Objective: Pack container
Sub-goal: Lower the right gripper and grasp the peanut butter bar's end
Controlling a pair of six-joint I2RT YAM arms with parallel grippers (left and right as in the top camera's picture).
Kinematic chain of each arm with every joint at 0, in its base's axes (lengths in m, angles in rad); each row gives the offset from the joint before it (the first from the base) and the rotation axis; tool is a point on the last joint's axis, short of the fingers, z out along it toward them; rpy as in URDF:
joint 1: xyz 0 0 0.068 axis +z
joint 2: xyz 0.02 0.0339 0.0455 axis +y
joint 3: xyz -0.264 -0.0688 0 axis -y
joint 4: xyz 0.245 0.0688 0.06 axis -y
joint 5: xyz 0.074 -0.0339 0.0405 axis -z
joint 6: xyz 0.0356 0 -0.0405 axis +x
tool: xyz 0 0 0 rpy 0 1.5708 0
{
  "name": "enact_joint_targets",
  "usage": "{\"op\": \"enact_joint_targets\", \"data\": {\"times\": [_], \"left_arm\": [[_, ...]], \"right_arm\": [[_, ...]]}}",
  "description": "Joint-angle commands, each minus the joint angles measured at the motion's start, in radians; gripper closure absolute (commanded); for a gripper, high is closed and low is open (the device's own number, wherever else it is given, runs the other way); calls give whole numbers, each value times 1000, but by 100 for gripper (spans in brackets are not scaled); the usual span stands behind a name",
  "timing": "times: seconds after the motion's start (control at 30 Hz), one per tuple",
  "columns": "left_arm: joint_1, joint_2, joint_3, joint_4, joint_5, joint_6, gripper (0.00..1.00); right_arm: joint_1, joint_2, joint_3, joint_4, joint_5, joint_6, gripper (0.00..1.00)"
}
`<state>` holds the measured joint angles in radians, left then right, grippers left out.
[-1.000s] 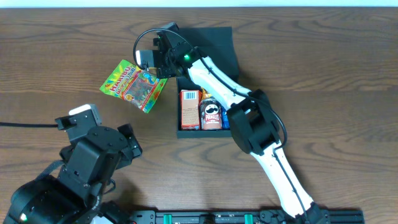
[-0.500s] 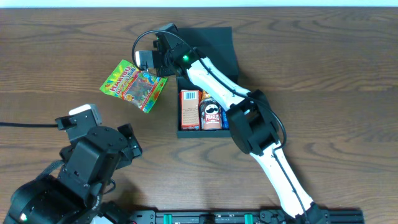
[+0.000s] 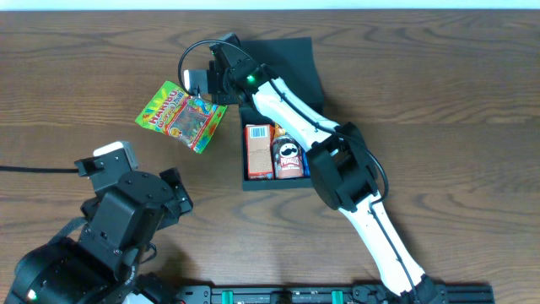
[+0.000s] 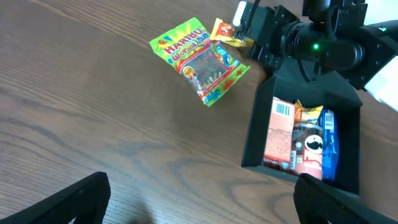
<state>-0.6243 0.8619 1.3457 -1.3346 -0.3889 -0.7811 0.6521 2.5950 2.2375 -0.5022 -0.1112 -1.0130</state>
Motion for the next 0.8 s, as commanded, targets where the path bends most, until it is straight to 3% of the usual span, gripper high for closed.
{"op": "enact_joint_targets", "data": {"times": [0.0, 0.77], "left_arm": [[3, 0, 21, -2, -10, 7, 5], [3, 0, 21, -2, -10, 7, 5]], "right_arm": [[17, 59, -8, -63, -9, 40, 44], [17, 72, -9, -49, -8, 40, 57]]}}
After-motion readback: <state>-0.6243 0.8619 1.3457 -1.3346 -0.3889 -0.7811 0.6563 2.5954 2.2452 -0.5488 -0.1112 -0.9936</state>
